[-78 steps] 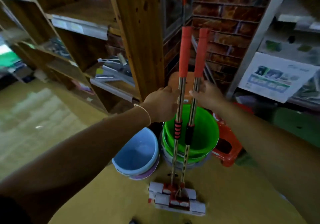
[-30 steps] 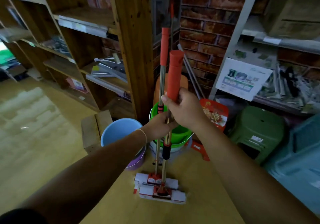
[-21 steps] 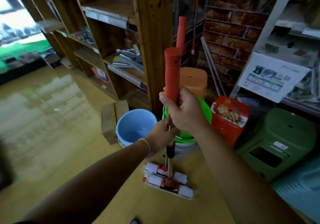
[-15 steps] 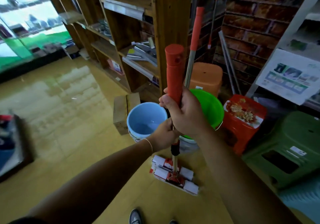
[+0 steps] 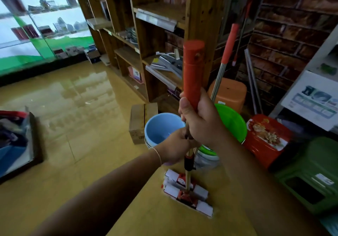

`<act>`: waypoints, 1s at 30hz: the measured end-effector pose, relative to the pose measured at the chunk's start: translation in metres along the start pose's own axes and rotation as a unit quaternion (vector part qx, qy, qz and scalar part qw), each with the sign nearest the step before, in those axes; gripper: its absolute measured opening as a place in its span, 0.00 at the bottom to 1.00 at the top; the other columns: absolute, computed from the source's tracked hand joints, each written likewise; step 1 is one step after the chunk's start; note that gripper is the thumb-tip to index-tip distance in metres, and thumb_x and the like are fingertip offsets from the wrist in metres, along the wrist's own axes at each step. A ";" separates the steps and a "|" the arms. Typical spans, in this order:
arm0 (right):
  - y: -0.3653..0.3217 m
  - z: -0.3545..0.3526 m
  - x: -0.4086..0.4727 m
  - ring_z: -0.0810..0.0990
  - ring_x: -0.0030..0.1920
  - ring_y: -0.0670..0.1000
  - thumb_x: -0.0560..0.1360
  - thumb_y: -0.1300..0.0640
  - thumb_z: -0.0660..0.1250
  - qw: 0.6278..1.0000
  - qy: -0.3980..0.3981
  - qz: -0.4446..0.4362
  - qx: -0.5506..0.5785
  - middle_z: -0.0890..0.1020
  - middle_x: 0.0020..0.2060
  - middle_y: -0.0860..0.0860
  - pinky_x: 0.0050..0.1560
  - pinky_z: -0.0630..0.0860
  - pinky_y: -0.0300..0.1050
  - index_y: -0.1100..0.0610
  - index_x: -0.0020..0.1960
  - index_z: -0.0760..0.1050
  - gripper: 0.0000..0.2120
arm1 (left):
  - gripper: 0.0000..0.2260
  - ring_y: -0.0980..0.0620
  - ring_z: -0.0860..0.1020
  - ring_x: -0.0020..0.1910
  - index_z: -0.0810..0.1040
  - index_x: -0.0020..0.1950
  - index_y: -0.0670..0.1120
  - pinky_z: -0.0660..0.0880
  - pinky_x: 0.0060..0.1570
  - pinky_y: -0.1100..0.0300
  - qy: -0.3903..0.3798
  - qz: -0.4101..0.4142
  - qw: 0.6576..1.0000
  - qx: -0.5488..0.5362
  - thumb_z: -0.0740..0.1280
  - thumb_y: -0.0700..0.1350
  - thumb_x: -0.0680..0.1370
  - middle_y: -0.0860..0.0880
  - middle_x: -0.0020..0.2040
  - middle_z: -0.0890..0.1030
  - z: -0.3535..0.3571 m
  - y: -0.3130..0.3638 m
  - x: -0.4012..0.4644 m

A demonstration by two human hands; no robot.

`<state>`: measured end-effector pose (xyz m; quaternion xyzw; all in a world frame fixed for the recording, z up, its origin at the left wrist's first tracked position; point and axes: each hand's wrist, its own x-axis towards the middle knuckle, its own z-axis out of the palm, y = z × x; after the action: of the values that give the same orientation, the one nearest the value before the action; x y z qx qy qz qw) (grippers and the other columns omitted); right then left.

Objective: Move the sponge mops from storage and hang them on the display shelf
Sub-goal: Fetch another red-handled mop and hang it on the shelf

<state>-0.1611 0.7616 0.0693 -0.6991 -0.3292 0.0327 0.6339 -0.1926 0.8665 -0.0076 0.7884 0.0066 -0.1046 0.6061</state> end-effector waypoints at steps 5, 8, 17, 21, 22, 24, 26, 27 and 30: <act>-0.059 0.043 0.017 0.73 0.33 0.49 0.77 0.39 0.62 0.997 -0.048 -0.040 0.044 0.75 0.34 0.47 0.37 0.74 0.50 0.45 0.52 0.71 0.12 | 0.12 0.39 0.80 0.56 0.81 0.54 0.41 0.74 0.62 0.40 -0.004 0.041 0.999 0.019 0.70 0.46 0.75 0.39 0.53 0.83 -0.048 0.021 -0.041; -0.086 0.087 0.021 0.73 0.32 0.49 0.77 0.41 0.62 0.992 -0.099 -0.061 0.055 0.74 0.34 0.47 0.38 0.74 0.49 0.43 0.52 0.72 0.08 | 0.10 0.38 0.79 0.49 0.79 0.52 0.34 0.76 0.58 0.38 -0.005 0.054 0.998 0.033 0.70 0.41 0.77 0.34 0.49 0.82 -0.085 0.023 -0.078; -0.133 0.251 0.030 0.74 0.32 0.52 0.78 0.39 0.62 0.968 -0.231 -0.062 0.076 0.74 0.33 0.51 0.38 0.75 0.54 0.54 0.53 0.69 0.18 | 0.13 0.30 0.77 0.57 0.76 0.59 0.30 0.75 0.60 0.36 0.063 0.062 0.995 -0.044 0.68 0.36 0.78 0.28 0.57 0.78 -0.201 -0.005 -0.207; -0.152 0.324 0.035 0.74 0.32 0.51 0.72 0.32 0.65 0.954 -0.273 -0.063 0.106 0.75 0.34 0.50 0.37 0.76 0.49 0.51 0.54 0.70 0.25 | 0.11 0.38 0.79 0.48 0.76 0.56 0.29 0.76 0.58 0.39 0.123 0.080 0.987 -0.060 0.68 0.36 0.78 0.30 0.50 0.80 -0.248 -0.020 -0.266; -0.158 0.340 0.037 0.75 0.32 0.52 0.72 0.31 0.64 0.950 -0.285 -0.068 0.107 0.76 0.34 0.50 0.37 0.76 0.50 0.51 0.54 0.69 0.25 | 0.10 0.40 0.78 0.45 0.76 0.54 0.30 0.76 0.56 0.41 0.142 0.079 0.986 -0.049 0.68 0.37 0.78 0.32 0.47 0.79 -0.259 -0.022 -0.280; -0.170 0.371 0.040 0.76 0.33 0.51 0.73 0.32 0.63 0.943 -0.307 -0.079 0.106 0.76 0.34 0.50 0.38 0.77 0.50 0.52 0.54 0.69 0.24 | 0.11 0.37 0.76 0.41 0.77 0.48 0.32 0.76 0.51 0.40 0.171 0.070 0.983 -0.018 0.70 0.41 0.77 0.33 0.42 0.78 -0.282 -0.026 -0.305; -0.180 0.399 0.044 0.76 0.33 0.51 0.77 0.36 0.62 0.934 -0.327 -0.088 0.116 0.76 0.34 0.49 0.39 0.78 0.50 0.53 0.54 0.68 0.21 | 0.08 0.43 0.74 0.36 0.78 0.41 0.39 0.74 0.44 0.47 0.200 0.067 0.977 0.012 0.71 0.43 0.76 0.41 0.35 0.76 -0.304 -0.029 -0.327; -0.184 0.412 0.046 0.76 0.33 0.52 0.79 0.39 0.61 0.928 -0.338 -0.094 0.122 0.75 0.34 0.50 0.39 0.79 0.50 0.54 0.54 0.68 0.18 | 0.08 0.52 0.72 0.32 0.78 0.38 0.46 0.73 0.40 0.54 0.214 0.065 0.974 0.022 0.71 0.43 0.76 0.49 0.32 0.74 -0.314 -0.032 -0.337; -0.198 0.452 0.051 0.75 0.34 0.54 0.80 0.46 0.58 0.913 -0.370 -0.107 0.136 0.74 0.35 0.54 0.40 0.78 0.53 0.56 0.55 0.67 0.12 | 0.17 0.62 0.70 0.26 0.74 0.30 0.58 0.67 0.31 0.71 0.266 0.048 0.961 0.062 0.70 0.43 0.77 0.60 0.26 0.71 -0.343 -0.037 -0.367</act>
<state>-0.4134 1.1738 0.1801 -0.5045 -0.6054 0.2653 0.5556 -0.5032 1.2472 0.1043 0.8229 0.1233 0.1381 0.5371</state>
